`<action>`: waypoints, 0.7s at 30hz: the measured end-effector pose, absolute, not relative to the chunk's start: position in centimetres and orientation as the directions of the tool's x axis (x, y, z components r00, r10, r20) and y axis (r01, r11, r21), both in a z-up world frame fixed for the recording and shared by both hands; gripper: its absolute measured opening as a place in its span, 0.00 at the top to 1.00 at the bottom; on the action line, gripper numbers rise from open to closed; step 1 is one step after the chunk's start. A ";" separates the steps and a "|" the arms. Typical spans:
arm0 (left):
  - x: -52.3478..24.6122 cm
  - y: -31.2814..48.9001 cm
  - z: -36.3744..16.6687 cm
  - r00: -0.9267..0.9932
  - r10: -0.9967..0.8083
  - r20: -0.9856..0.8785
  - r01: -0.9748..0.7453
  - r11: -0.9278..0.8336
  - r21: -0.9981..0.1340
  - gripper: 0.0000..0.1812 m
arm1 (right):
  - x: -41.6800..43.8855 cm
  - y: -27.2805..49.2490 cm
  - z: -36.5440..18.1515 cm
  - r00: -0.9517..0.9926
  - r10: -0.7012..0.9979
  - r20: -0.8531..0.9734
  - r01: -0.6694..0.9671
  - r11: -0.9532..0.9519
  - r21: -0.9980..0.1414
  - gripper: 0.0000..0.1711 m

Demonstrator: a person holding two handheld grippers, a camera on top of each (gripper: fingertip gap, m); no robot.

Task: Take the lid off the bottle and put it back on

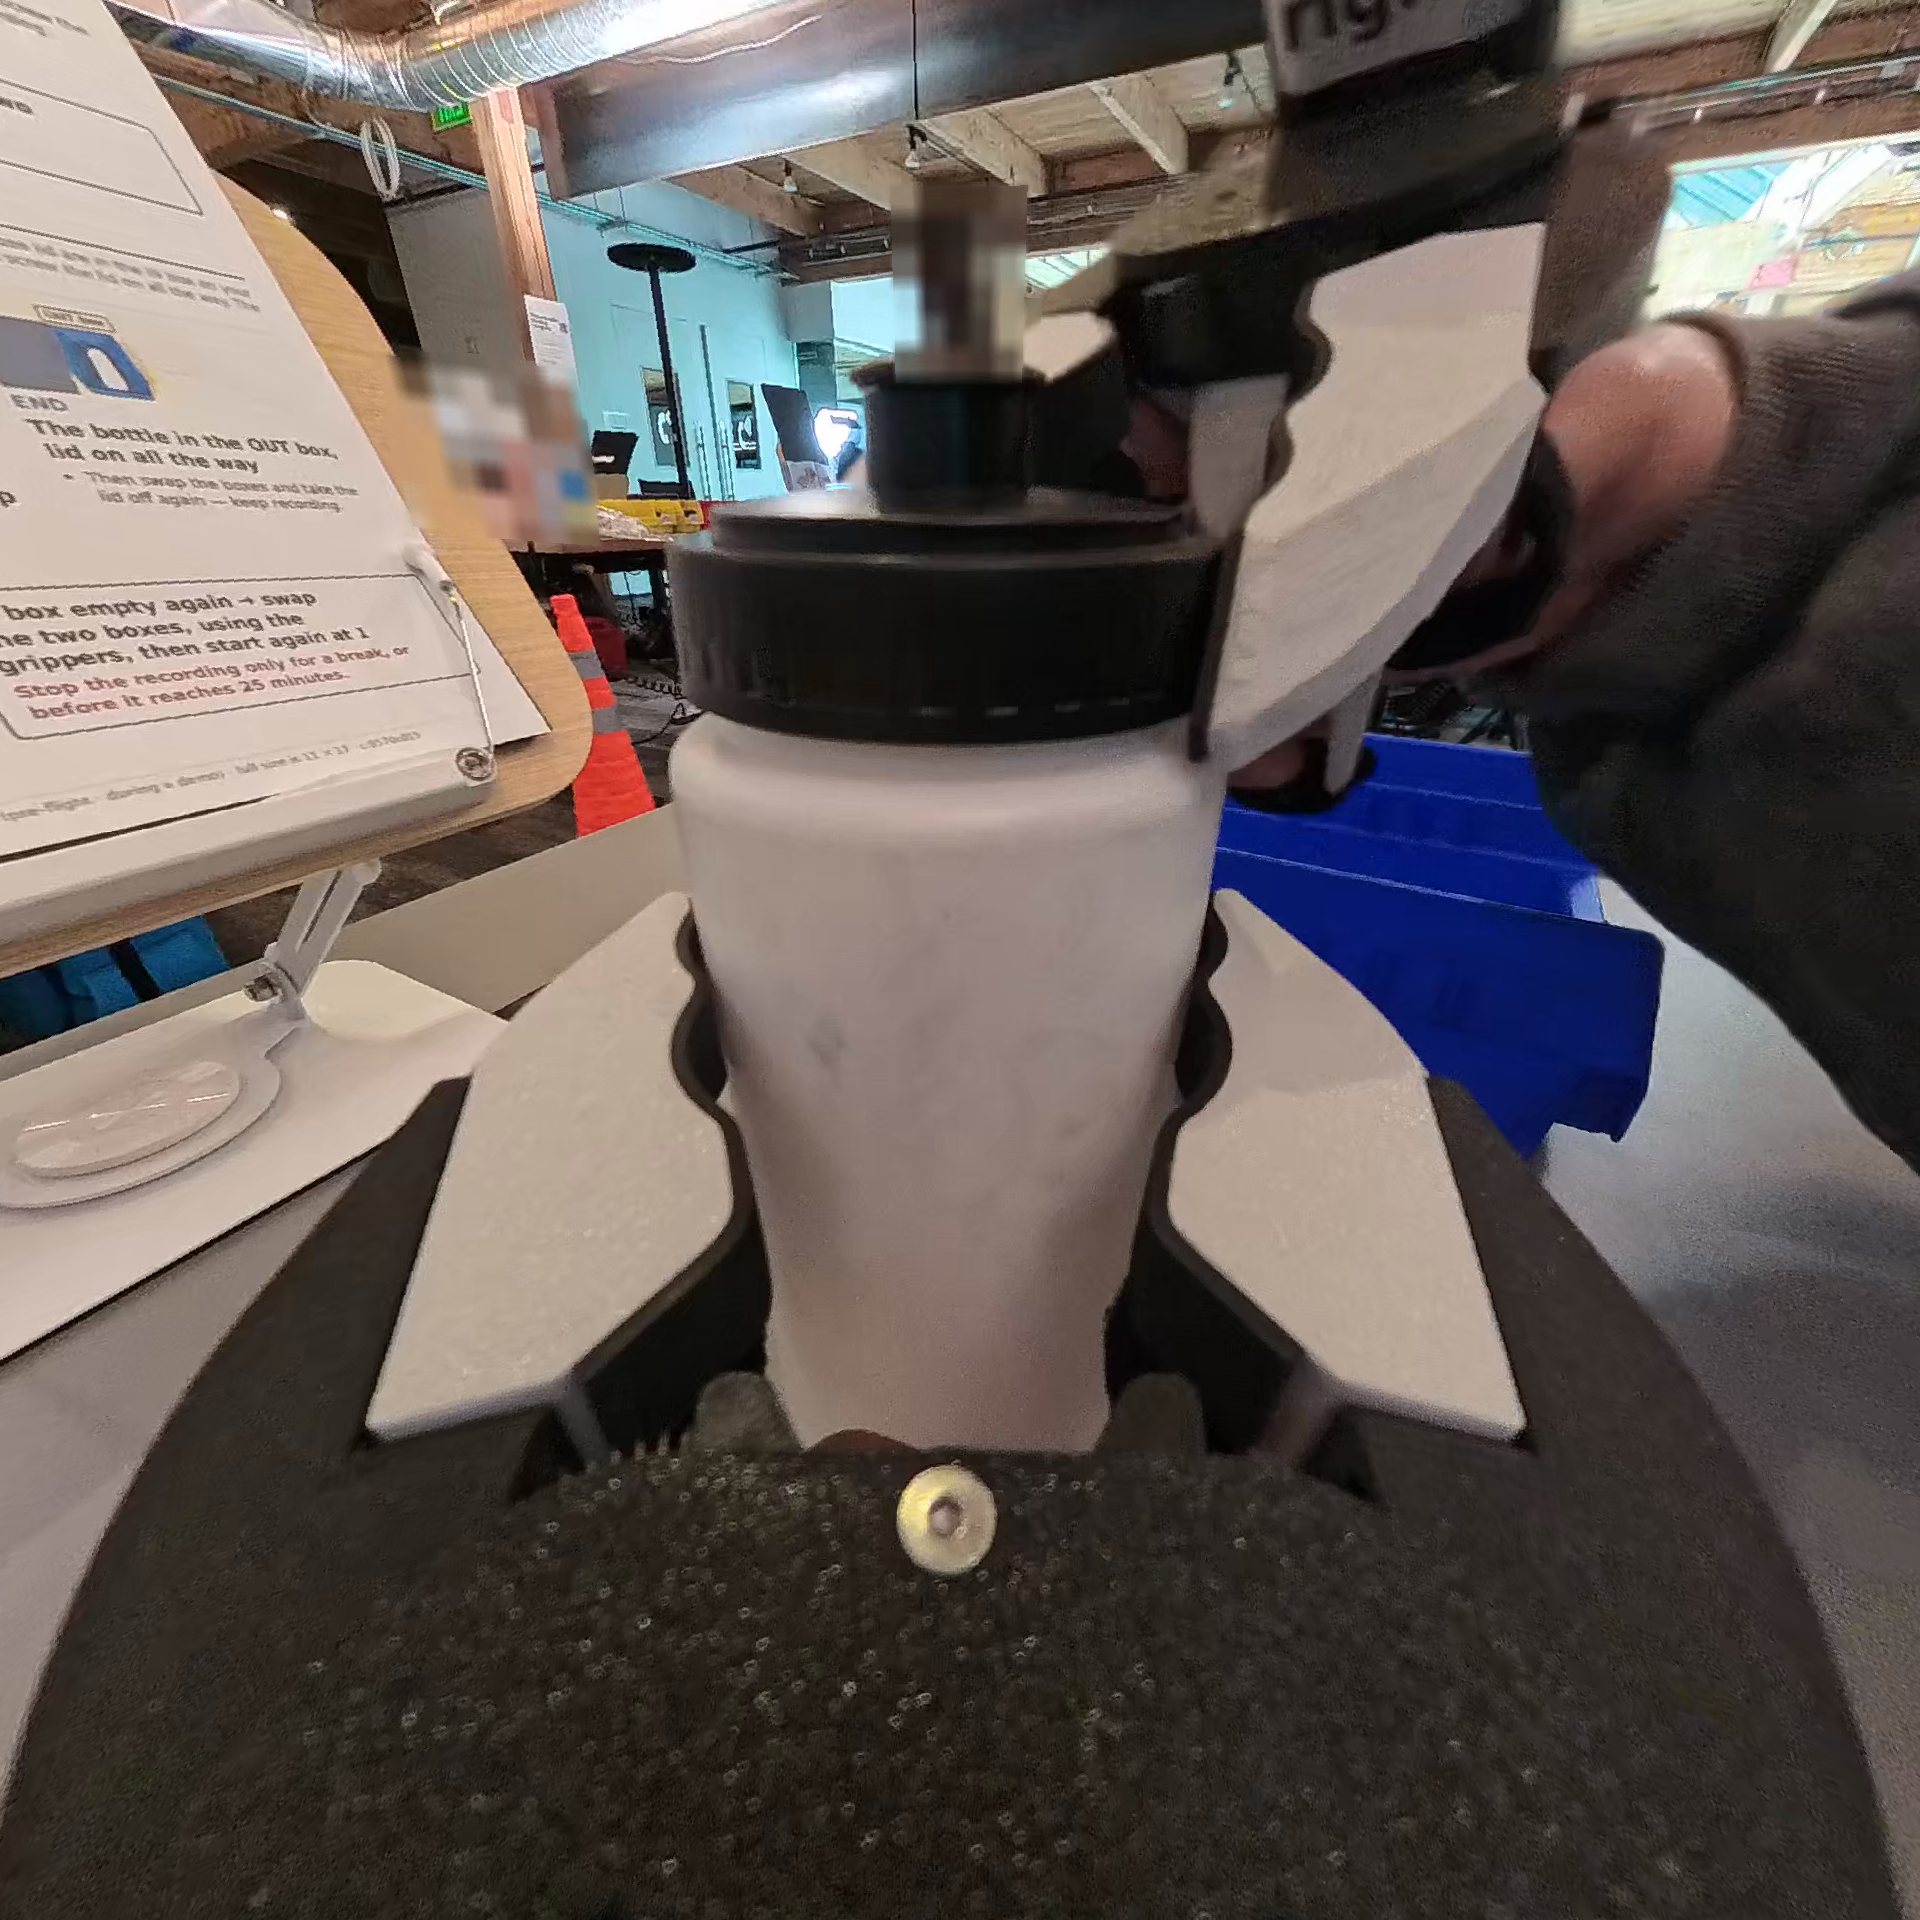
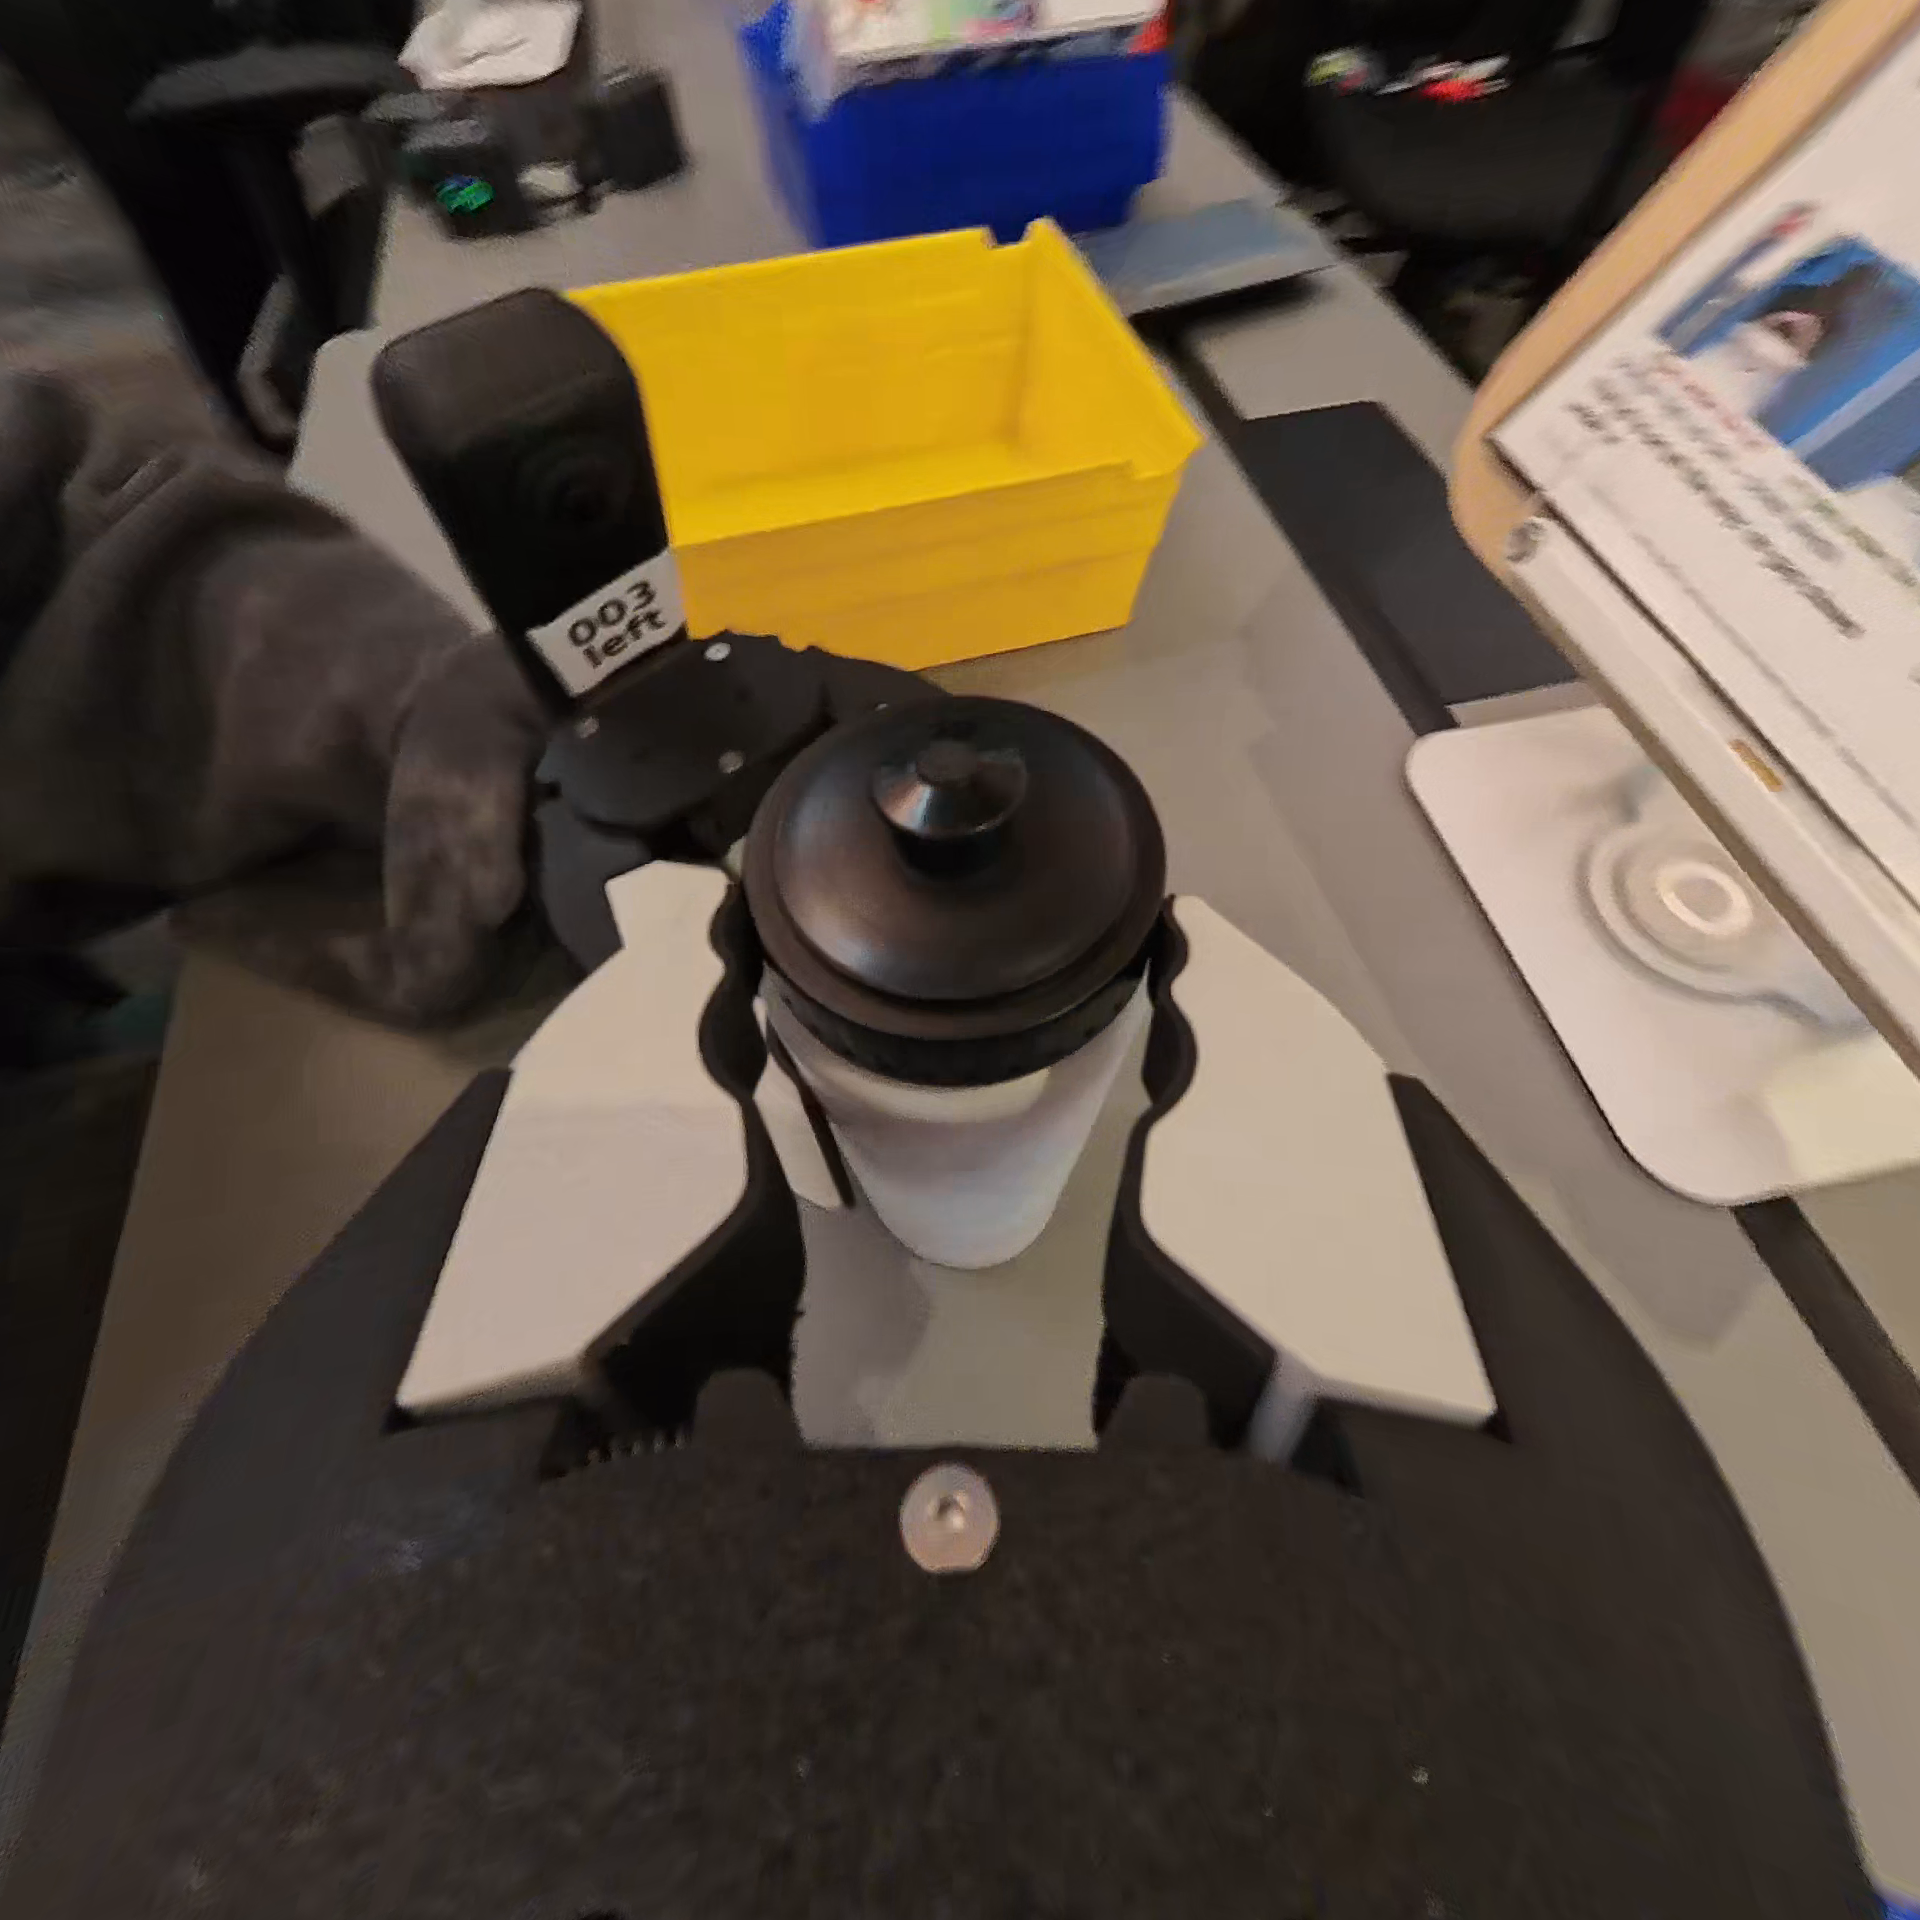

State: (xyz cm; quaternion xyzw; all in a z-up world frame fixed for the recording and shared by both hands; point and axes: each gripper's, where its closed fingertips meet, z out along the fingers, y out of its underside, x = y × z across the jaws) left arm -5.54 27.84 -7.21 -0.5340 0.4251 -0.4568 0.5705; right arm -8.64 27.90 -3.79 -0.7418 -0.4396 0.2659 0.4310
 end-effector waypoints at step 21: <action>-5.5 27.9 -7.3 0.214 -0.977 0.000 0.069 0.015 -0.998 0.52 | -7.4 26.8 0.3 0.393 0.917 -0.065 0.187 -0.149 -0.971 0.49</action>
